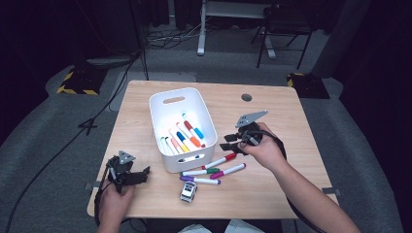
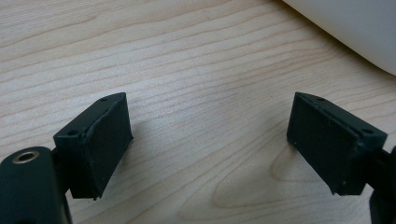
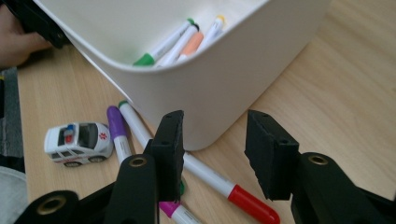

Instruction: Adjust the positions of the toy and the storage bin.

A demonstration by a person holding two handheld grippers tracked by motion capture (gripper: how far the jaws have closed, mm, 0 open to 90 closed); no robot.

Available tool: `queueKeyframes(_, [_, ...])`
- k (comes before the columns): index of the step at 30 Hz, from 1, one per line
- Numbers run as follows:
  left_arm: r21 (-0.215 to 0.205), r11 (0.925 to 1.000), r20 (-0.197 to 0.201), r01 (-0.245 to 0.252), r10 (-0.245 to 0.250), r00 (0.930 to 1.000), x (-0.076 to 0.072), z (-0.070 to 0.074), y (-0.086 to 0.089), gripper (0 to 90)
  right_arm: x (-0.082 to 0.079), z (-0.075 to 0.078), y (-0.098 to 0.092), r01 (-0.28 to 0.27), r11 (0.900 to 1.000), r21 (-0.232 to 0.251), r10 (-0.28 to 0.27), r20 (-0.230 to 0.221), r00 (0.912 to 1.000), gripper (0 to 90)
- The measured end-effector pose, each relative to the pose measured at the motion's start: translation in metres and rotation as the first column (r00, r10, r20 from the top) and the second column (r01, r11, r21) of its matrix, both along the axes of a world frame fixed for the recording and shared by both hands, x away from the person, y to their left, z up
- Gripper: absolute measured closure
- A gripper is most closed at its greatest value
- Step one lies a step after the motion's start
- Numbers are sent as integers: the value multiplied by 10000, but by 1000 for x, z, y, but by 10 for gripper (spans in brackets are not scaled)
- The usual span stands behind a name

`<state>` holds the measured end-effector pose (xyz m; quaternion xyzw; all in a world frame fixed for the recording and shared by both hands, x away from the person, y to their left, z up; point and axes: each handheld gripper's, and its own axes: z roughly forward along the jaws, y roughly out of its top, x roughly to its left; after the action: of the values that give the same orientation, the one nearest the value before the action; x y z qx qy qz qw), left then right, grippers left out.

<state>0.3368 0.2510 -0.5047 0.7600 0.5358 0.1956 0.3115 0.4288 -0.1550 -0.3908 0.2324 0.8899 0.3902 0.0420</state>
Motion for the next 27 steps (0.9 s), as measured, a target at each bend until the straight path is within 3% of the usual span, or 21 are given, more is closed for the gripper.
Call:
queueKeyframes(7, [13, 10000, 9, -6, 6, 10000, 0, 0, 0, 141, 1, -38, 3, 57, 9987, -503, -84, -538, 9985, 576])
queueKeyframes(17, [3, 10000, -4, 1, -1, 10000, 0, 0, 0, 141, 7, -79, 0, -25, 9904, -1385, -64, -637, 9979, 564])
queueKeyframes(21, [2, 10000, -3, 0, 0, 10000, 0, 0, 0, 141, 9, -87, -1, -174, 9895, -1431, 67, -754, 9971, 563])
queueKeyframes(27, [1, 10000, -1, -2, 2, 10000, 0, 0, 0, 141, 7, -85, -1, -315, 9865, -1604, 212, -653, 9976, 600])
